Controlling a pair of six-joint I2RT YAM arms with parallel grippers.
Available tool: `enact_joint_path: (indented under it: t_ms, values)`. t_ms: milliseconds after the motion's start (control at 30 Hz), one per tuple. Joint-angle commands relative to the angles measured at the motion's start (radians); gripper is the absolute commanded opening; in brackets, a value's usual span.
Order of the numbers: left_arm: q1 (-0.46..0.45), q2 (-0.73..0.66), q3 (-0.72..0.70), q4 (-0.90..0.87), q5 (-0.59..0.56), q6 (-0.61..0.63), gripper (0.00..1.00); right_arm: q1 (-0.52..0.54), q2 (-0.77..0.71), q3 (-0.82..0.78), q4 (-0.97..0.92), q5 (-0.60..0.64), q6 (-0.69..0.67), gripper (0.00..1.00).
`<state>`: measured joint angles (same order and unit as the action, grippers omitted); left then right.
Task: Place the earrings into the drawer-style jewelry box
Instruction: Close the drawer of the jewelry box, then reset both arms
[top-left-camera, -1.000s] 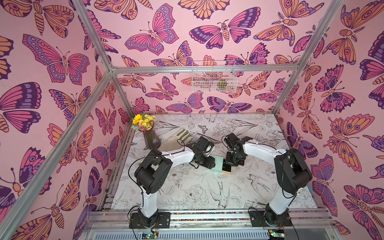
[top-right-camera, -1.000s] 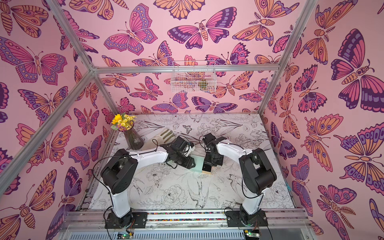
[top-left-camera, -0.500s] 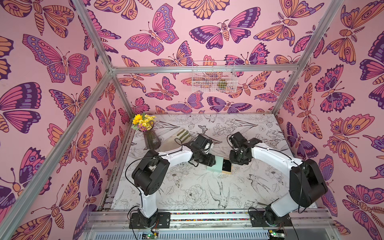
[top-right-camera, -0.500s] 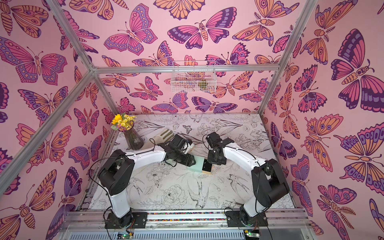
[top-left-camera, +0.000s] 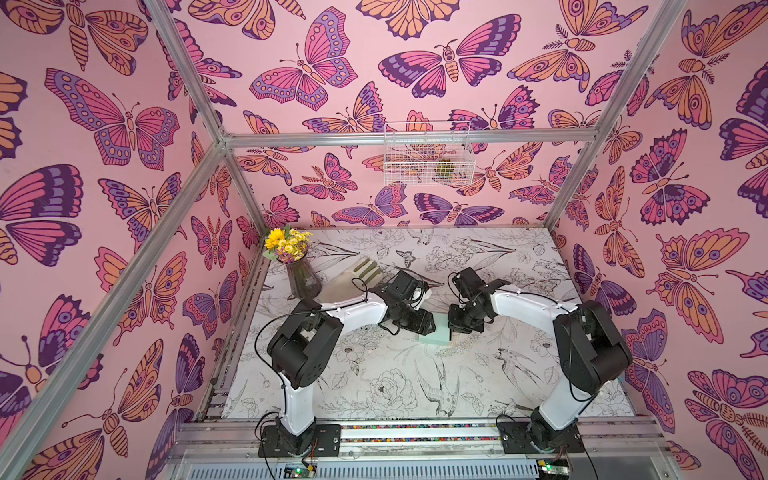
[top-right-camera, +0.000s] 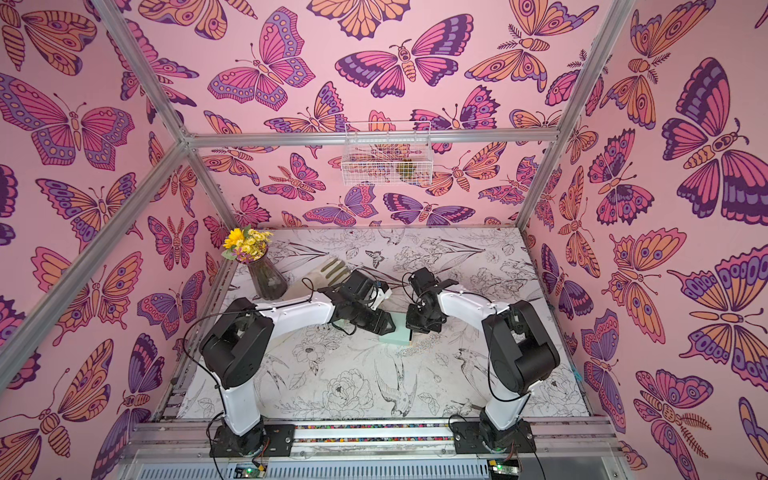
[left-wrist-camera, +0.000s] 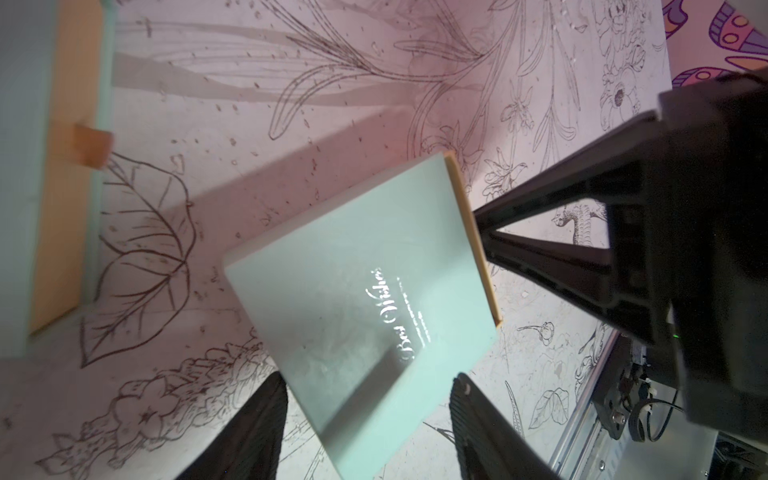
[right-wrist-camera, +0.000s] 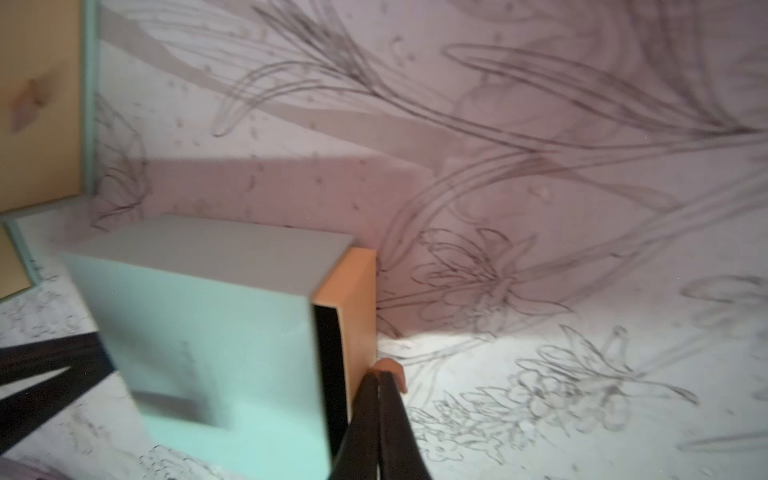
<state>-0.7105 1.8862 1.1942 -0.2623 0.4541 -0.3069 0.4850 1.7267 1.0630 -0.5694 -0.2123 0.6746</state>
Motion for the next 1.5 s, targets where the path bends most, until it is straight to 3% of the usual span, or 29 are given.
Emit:
enact_joint_path:
  t_ms: [0,100,300,400,467,567,733,767,900,967,1067,1200,1300,1367,1400,1467]
  values:
    - [-0.009,0.012,-0.015,0.021,0.036,-0.012,0.64,0.000,0.021,-0.001,0.082,-0.112,-0.019,0.07]
    - [-0.001,0.000,-0.027,0.027,0.013,-0.025,0.66,0.000,0.015,-0.003,0.038,-0.053,-0.027,0.09]
    - [0.054,-0.209,-0.137,0.062,-0.176,-0.057,0.84,-0.008,-0.146,-0.034,-0.109,0.313,-0.053,0.30]
    - [0.099,-0.383,-0.228,0.104,-0.339,-0.061,0.98,-0.054,-0.284,-0.076,-0.074,0.391,-0.041,0.41]
    - [0.144,-0.509,-0.318,0.137,-0.486,-0.073,1.00,-0.120,-0.361,-0.118,-0.012,0.395,-0.053,0.57]
    - [0.181,-0.736,-0.473,0.210,-0.800,-0.083,1.00,-0.216,-0.447,-0.184,0.083,0.442,-0.069,0.81]
    - [0.256,-0.971,-0.692,0.398,-1.032,0.081,0.99,-0.277,-0.510,-0.304,0.299,0.629,-0.253,0.90]
    - [0.286,-0.973,-0.706,0.399,-1.060,0.113,0.99,-0.282,-0.508,-0.338,0.375,0.637,-0.332,0.98]
    - [0.379,-0.867,-0.770,0.520,-1.082,0.288,0.99,-0.287,-0.431,-0.416,0.601,0.681,-0.532,0.99]
    - [0.407,-0.797,-0.838,0.710,-1.077,0.393,1.00,-0.287,-0.369,-0.459,0.747,0.683,-0.625,0.99]
    - [0.491,-0.683,-0.978,1.059,-0.915,0.465,1.00,-0.295,-0.284,-0.537,1.061,0.674,-0.746,0.99]
    - [0.569,-0.543,-0.916,1.102,-0.747,0.484,1.00,-0.371,-0.275,-0.583,1.198,0.481,-0.677,0.99]
    - [0.585,-0.514,-0.805,0.928,-0.690,0.461,1.00,-0.417,-0.249,-0.685,1.393,0.416,-0.642,0.99]
    - [0.601,-0.502,-0.846,1.062,-0.574,0.421,1.00,-0.428,-0.179,-0.707,1.541,0.383,-0.646,0.99]
    - [0.607,-0.467,-0.896,1.159,-0.547,0.436,1.00,-0.429,-0.194,-0.698,1.498,0.377,-0.644,0.99]
    - [0.627,-0.394,-0.935,1.306,-0.605,0.393,1.00,-0.435,-0.230,-0.666,1.368,0.373,-0.638,0.99]
